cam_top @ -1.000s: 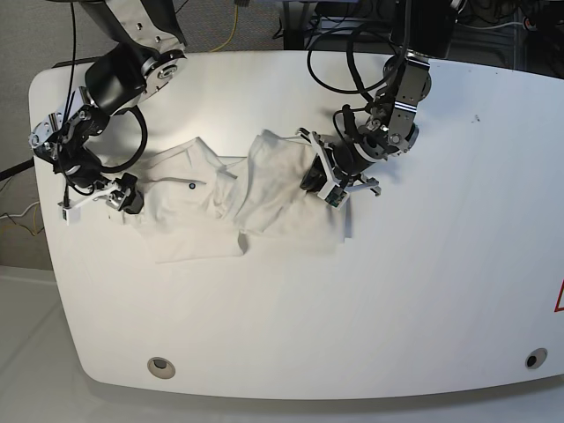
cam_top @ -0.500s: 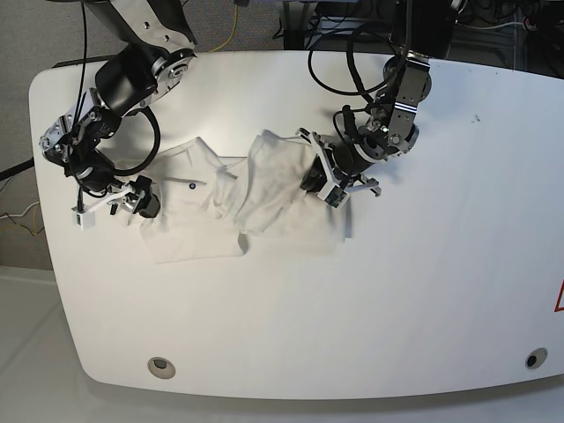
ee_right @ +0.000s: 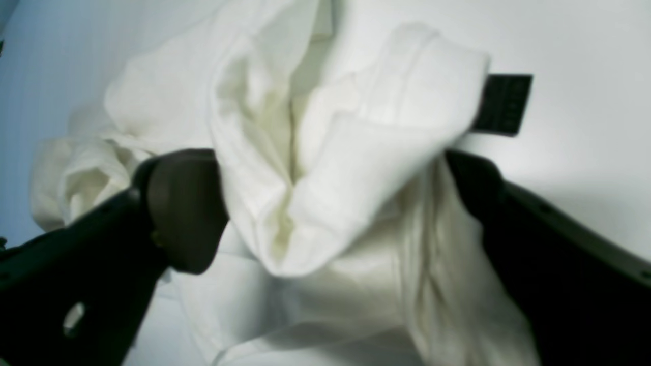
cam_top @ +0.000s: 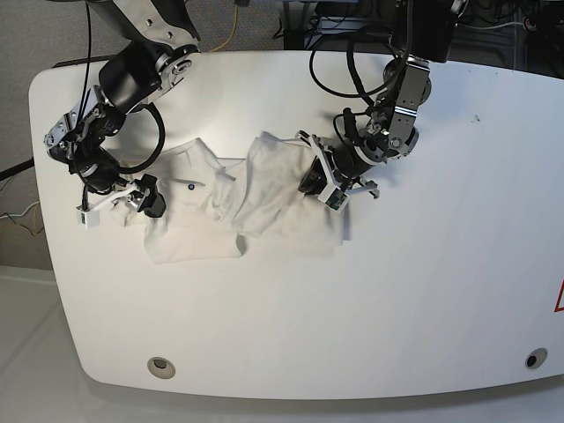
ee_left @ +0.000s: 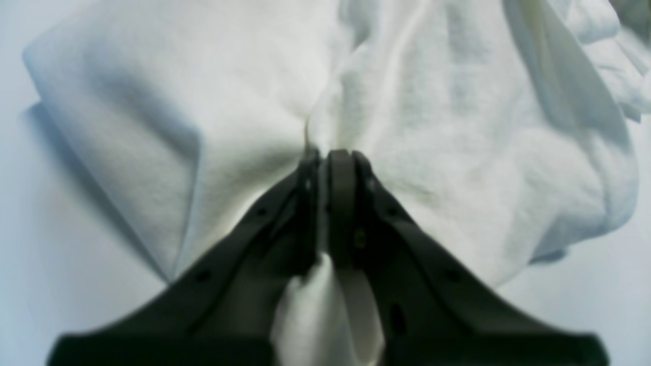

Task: Fold the T-shirt properly
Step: 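Move the right gripper outward and back over the shirt's folded end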

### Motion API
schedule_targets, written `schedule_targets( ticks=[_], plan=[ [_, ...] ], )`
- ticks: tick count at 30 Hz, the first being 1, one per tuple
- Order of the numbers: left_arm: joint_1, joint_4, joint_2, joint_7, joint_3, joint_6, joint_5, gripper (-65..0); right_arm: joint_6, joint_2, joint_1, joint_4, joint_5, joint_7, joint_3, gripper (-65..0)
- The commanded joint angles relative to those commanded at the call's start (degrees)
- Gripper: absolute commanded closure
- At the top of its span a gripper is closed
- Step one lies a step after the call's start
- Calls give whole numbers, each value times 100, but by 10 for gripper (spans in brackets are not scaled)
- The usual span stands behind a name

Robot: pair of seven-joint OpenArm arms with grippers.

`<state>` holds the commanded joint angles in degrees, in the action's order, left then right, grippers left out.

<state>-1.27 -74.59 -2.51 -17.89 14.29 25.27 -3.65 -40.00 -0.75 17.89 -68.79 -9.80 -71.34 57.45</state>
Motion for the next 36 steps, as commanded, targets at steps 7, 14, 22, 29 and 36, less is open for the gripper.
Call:
schedule_targets(
  ticks=[7, 14, 22, 29, 36],
  plan=[
    [0, 0, 9, 0, 0, 0, 0, -18, 0, 0, -9, 0, 0, 0, 0, -249],
    [-9, 0, 9, 0, 0, 0, 0, -18, 0, 70, -9, 0, 9, 0, -35, 0],
    [-9, 0, 9, 0, 0, 0, 0, -18, 0, 105, 53, -246, 0, 0, -448, 0],
    [-9, 0, 9, 0, 0, 0, 0, -18, 0, 237, 70, -1073, 0, -26, -905, 0],
    [-9, 0, 9, 0, 9, 0, 0, -18, 0, 264, 193, -1609, -9, -431, -1160, 0]
  ],
)
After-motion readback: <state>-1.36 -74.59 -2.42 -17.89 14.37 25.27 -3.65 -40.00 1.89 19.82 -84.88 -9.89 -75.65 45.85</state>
